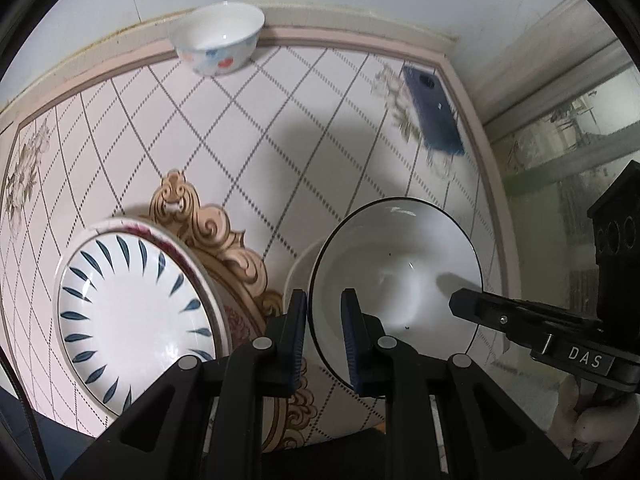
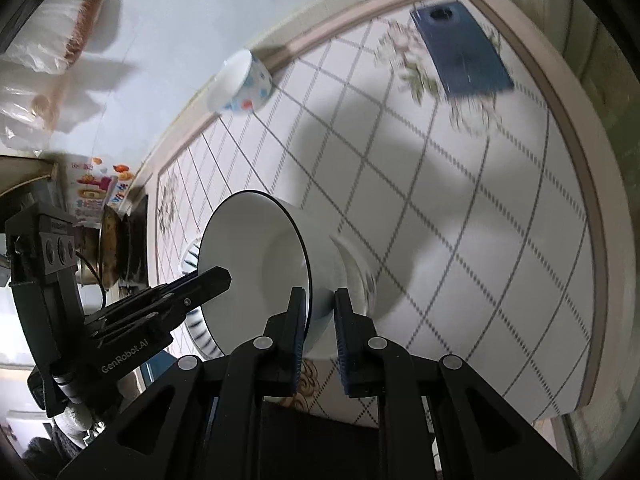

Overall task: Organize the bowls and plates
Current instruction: 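Grip the dark-rimmed bowl together with the flower-print bowl using both grippers, then carry the two nested bowls with both grippers toward the dotted bowl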

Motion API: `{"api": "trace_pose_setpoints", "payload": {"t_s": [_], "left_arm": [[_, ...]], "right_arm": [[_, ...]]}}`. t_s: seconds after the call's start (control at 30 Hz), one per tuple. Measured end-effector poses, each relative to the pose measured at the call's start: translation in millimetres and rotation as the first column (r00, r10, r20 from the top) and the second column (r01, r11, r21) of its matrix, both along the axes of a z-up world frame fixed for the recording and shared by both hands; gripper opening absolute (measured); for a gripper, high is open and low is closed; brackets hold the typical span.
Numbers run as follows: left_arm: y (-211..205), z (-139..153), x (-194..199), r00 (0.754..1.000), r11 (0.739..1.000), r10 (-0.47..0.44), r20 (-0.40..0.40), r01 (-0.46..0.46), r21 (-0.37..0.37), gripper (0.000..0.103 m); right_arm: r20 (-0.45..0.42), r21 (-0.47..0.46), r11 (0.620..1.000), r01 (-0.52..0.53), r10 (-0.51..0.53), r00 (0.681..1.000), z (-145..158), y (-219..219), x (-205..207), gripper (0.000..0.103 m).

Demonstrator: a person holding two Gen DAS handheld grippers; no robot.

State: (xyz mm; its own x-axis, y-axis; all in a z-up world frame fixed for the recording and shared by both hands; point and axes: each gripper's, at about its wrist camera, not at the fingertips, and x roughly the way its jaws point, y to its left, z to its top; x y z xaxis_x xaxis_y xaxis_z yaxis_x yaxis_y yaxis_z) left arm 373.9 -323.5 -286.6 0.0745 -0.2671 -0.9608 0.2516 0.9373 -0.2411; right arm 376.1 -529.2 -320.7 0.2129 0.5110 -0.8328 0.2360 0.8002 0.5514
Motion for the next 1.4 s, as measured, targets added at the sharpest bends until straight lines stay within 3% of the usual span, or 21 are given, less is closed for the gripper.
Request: {"api": "trace_pose_setpoints", "payload": {"t_s": [0.33, 1.0, 1.27, 1.4], "left_arm": [[-5, -24, -5, 1.0, 0.998, -0.027, -0.004, 0.027, 0.064, 0.015], [-8, -38, -2, 0.999, 0.992, -0.039, -0.004, 0.039, 0.119, 0.015], [-6, -35, -2, 0.999, 0.993, -0.044, -0.022, 0.046, 0.108, 0.015], [8, -4, 4, 1.0, 0.999, -0.008, 0.008, 0.007, 0.052, 0.017]], "right_arm": [[-0.031, -0.013, 1.0, 0.006, -0.007, 0.999, -31, 6, -7, 0.016], [-0.048, -0.027, 1.0, -0.001, 0.0, 0.999, -42, 12, -1, 0.016], [-0.078, -0.02, 1.0, -0.001, -0.001, 0.997, -42, 12, 2, 0.018], [-0.089, -0.005, 1.0, -0.005, 0.005, 0.996, -30, 6, 7, 0.02]]}}
